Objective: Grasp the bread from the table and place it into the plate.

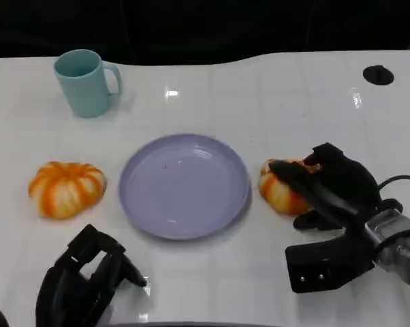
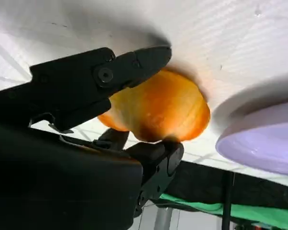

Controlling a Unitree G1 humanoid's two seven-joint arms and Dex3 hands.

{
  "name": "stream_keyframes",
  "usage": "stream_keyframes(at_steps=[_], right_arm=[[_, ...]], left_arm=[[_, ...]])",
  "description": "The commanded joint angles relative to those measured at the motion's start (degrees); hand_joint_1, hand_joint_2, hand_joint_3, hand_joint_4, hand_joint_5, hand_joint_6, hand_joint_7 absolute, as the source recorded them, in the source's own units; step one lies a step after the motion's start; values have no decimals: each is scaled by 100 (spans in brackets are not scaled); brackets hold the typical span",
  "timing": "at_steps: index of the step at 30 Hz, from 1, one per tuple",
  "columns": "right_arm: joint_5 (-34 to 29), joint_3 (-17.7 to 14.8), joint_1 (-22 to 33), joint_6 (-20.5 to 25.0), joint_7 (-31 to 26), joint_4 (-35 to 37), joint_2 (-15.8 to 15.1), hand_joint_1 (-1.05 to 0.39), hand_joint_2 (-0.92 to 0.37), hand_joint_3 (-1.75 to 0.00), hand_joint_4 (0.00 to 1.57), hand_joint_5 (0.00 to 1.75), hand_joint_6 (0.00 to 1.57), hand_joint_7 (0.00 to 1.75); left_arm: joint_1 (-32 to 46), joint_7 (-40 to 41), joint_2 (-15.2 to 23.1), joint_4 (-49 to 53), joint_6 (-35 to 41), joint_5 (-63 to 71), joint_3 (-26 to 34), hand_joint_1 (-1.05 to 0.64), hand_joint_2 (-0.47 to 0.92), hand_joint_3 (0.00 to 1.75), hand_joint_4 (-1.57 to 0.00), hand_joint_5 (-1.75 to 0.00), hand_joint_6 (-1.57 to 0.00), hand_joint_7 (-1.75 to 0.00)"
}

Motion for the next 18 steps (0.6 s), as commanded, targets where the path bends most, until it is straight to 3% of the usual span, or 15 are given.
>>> stream_keyframes(at_steps=[1, 2, 3, 4, 5, 12, 18], right_arm=[[109, 13, 46, -427, -627, 148, -96, -21, -92, -10, 74, 165, 77, 89], [95, 31, 51, -480, -744, 175, -98, -20, -92, -12, 82, 170, 78, 101], [77, 50, 55, -512, -837, 197, -97, -21, -92, -17, 90, 172, 69, 136], [67, 64, 54, -519, -889, 215, -92, -23, -92, -34, 96, 174, 69, 159], [64, 73, 51, -525, -919, 230, -87, -24, -91, -42, 98, 174, 69, 167], [285, -36, 36, -540, -711, 275, -61, -32, -85, -76, 97, 175, 65, 175], [540, -190, 31, -568, -691, 244, -56, -36, -84, -82, 98, 175, 65, 175]], left_arm=[[109, 57, 61, -106, 83, -23, 2, -51, 92, 27, -59, -175, -49, -150], [111, 53, 59, -116, 98, -29, 4, -51, 92, 27, -59, -175, -49, -150], [121, 81, 62, -134, 98, -3, -6, -51, 92, 26, -59, -175, -49, -150], [126, 107, 69, -146, 89, 31, -19, -51, 92, 27, -59, -175, -49, -150], [131, 126, 74, -156, 82, 57, -28, -52, 92, 27, -60, -175, -50, -150], [139, 101, 48, -149, 26, 41, -23, -50, 92, 27, -59, -175, -49, -151], [140, 98, 36, -167, 85, 11, -19, -50, 92, 28, -59, -175, -49, -151]])
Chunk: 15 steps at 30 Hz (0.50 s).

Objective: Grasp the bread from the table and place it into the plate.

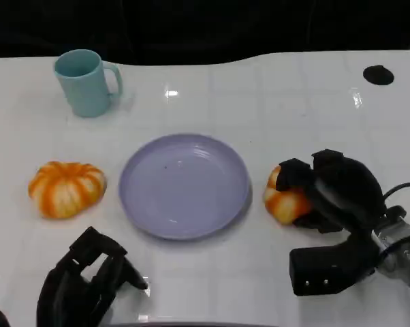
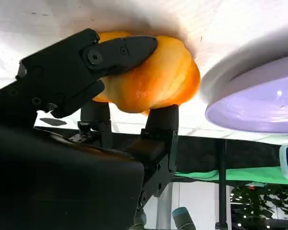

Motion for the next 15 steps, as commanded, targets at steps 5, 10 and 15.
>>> stream_keyframes(at_steps=[5, 10, 15], right_arm=[[435, -346, -81, -187, -193, -98, -58, -35, -71, -100, 95, 175, 62, 175], [748, -607, -212, -594, -139, -294, 15, -33, -75, -89, 90, 175, 63, 175], [933, -744, -393, -827, 104, -559, 191, -32, -74, -91, 88, 175, 63, 175]], left_arm=[[15, 34, 65, 8, -52, -5, 14, -52, 92, 28, -59, -175, -49, -152], [-2, 8, 70, 35, -61, -10, 20, -52, 92, 28, -60, -175, -48, -153], [-8, 25, 69, 26, -16, -23, 23, -52, 92, 27, -60, -175, -49, -153]])
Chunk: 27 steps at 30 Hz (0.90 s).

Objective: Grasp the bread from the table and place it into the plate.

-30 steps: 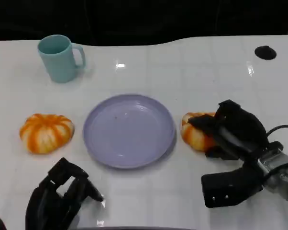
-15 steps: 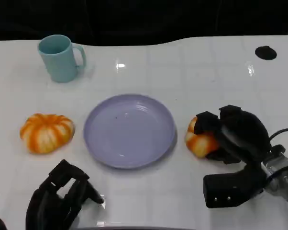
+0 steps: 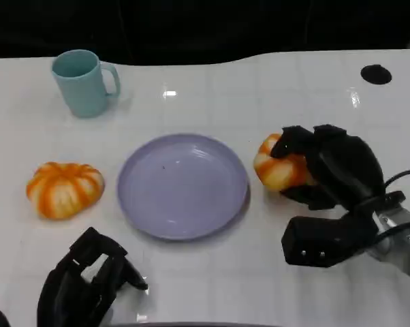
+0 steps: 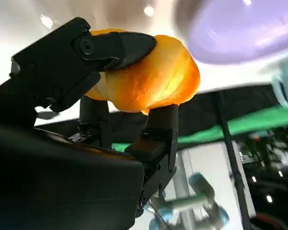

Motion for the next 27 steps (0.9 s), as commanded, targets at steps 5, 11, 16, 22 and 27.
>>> stream_keyframes(at_steps=[5, 11, 16, 22, 27], right_arm=[[103, -28, -416, -103, 312, -369, 401, -24, -61, -102, 89, 175, 67, 175], [17, 91, -645, 93, 684, -340, 720, -21, -57, -106, 85, 175, 66, 175], [-137, 252, -843, 345, 800, -244, 1002, -18, -56, -101, 83, 175, 66, 171], [-292, 445, -1053, 679, 826, 7, 1329, -22, -68, -80, 85, 175, 60, 175], [-417, 628, -1168, 1013, 769, 138, 1511, -23, -71, -68, 84, 175, 69, 153]], left_arm=[[-40, 1, 99, 47, -21, -35, 31, -52, 92, 27, -60, -175, -49, -153], [3, 10, 104, -8, -3, -22, 18, -51, 92, 27, -60, -175, -49, -152], [44, 3, 127, -69, 47, -38, 10, -51, 92, 27, -59, -175, -49, -152], [94, 15, 109, -134, 67, -35, 1, -50, 92, 27, -59, -175, -49, -151], [126, 39, 86, -201, 135, -60, -2, -50, 92, 26, -59, -175, -50, -150]])
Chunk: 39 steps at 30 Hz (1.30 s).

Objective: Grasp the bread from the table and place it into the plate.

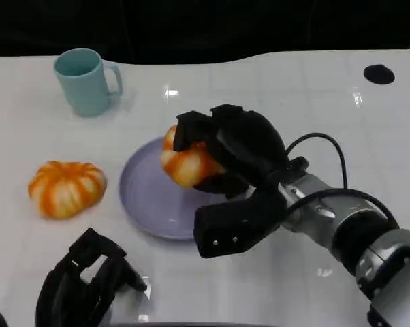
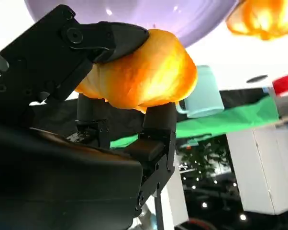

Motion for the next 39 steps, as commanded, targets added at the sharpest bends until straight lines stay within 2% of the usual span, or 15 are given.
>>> stream_keyframes(at_steps=[1, 3, 7, 9, 10, 11, 12, 13, 14, 15, 16, 19, 26, 33, 39], right_arm=[[-130, 142, -248, 247, -92, 119, 104, -23, -71, -66, 84, 175, 70, 153], [-161, 193, -249, 321, -163, 147, 154, -21, -73, -64, 86, 175, 65, 170], [-144, 194, -230, 277, -109, 177, 183, -19, -74, -60, 86, 175, 63, 171], [-121, 187, -235, 329, 78, 183, 194, -26, -86, -30, 76, 170, 76, 109], [-125, 193, -239, 375, 153, 182, 199, -29, -89, -22, 74, 157, 81, 85], [-102, 184, -254, 398, 349, 178, 199, -31, -91, -18, 73, 151, 85, 70], [-75, 171, -265, 405, 538, 170, 200, -35, -91, -17, 68, 103, 77, 42], [-52, 159, -269, 403, 679, 157, 198, -37, -92, -17, 69, 74, 74, 27], [-48, 163, -276, 402, 812, 142, 193, -39, -92, -18, 69, 55, 72, 16], [-50, 168, -277, 405, 884, 126, 187, -45, -92, -22, 62, 38, 65, 7], [-47, 179, -296, 384, 1064, 115, 177, -47, -92, -23, 60, 32, 62, 4], [-39, 195, -348, 369, 1512, 82, 155, -62, -92, -34, 39, 15, 44, 0], [120, 103, -352, 353, 2201, -46, 117, -75, -92, -45, 5, 0, 13, 0], [439, -63, -218, 130, 2635, -390, -80, -85, -92, -49, 0, 0, 6, 0], [964, -466, 133, -350, 3014, -893, -451, -87, -92, -50, 1, 1, 5, 0]], left_arm=[[57, 14, 60, -106, 75, -74, 10, -50, 92, 26, -59, -175, -50, -150], [48, 0, 59, -86, 44, -69, 15, -50, 92, 26, -59, -175, -50, -149], [75, 47, 61, -125, 29, -21, -3, -51, 92, 26, -60, -175, -50, -149], [86, 43, 58, -146, 27, -20, -8, -51, 92, 27, -60, -175, -50, -150], [84, 28, 56, -139, 16, -29, -5, -50, 92, 27, -60, -175, -50, -150], [85, 36, 54, -141, 29, -32, -4, -50, 92, 27, -60, -175, -50, -150], [86, 37, 56, -144, 40, -35, -5, -51, 92, 27, -60, -175, -50, -150], [87, 42, 59, -144, 46, -33, -6, -51, 92, 26, -60, -175, -50, -150], [82, 26, 59, -134, 35, -40, -3, -51, 92, 26, -60, -175, -50, -150], [78, 11, 59, -125, 23, -46, -1, -51, 92, 27, -60, -175, -50, -150], [75, 6, 56, -120, 21, -52, 2, -51, 92, 27, -60, -175, -50, -150], [89, 50, 51, -151, 57, -45, -2, -51, 92, 27, -60, -175, -50, -150], [45, 1, 48, -84, 32, -76, 18, -51, 92, 26, -60, -175, -50, -151], [31, 5, 27, -52, -75, -26, 0, -51, 92, 27, -61, -175, -50, -150], [36, 43, 31, -61, -82, 20, -20, -52, 92, 27, -62, -175, -50, -151]])
